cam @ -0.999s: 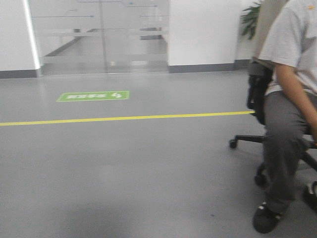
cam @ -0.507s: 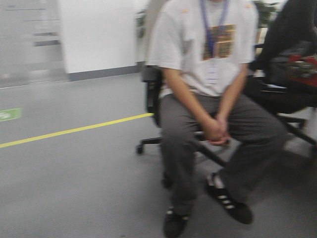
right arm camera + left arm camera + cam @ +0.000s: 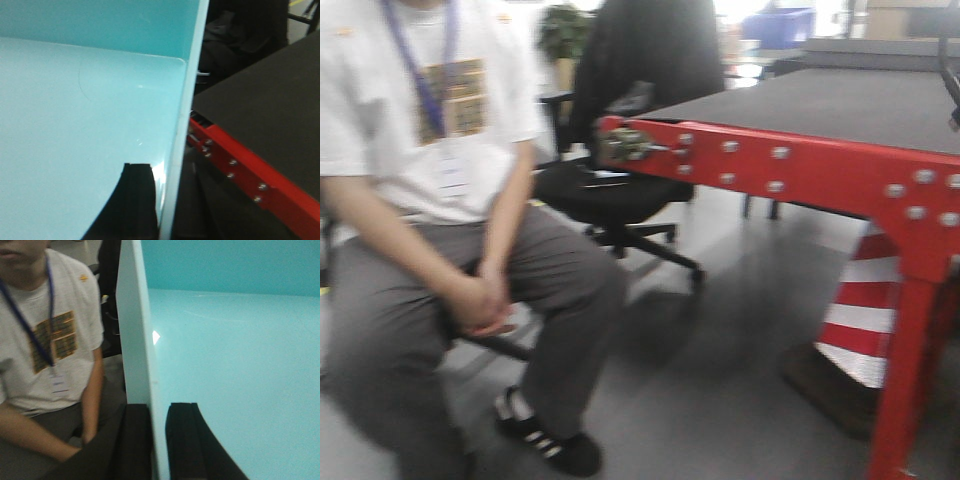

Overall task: Fetch blue bin and place on conveyor start
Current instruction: 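Hold the bin while driving up to the red-framed conveyor belt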

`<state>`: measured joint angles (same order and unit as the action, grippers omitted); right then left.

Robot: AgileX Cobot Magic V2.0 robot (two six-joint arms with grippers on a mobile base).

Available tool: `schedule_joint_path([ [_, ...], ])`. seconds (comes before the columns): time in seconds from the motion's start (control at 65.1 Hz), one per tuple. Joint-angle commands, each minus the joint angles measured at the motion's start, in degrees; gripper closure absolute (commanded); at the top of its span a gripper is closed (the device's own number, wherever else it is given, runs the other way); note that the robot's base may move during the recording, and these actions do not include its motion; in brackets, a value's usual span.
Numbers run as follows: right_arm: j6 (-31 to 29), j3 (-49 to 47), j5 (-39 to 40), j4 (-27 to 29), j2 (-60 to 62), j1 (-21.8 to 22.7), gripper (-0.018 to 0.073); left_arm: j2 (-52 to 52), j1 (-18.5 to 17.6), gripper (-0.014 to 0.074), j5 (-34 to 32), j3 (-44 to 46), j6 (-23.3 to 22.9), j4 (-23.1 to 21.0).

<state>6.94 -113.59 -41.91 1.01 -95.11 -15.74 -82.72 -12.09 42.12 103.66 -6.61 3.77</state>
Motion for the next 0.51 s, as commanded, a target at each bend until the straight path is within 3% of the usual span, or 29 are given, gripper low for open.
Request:
schedule_joint_path([
  [0.0,-1.39,-0.66,3.08,-1.94,0.32,0.61,0.0712,0.81,-0.24,0.0707,-2.46,0.42,0.13,-1.81],
  [0.492,-1.39,-0.66,3.08,-1.94,0.32,0.61,0.0712,0.81,-0.24,0.0707,-2.46,0.42,0.13,-1.81],
])
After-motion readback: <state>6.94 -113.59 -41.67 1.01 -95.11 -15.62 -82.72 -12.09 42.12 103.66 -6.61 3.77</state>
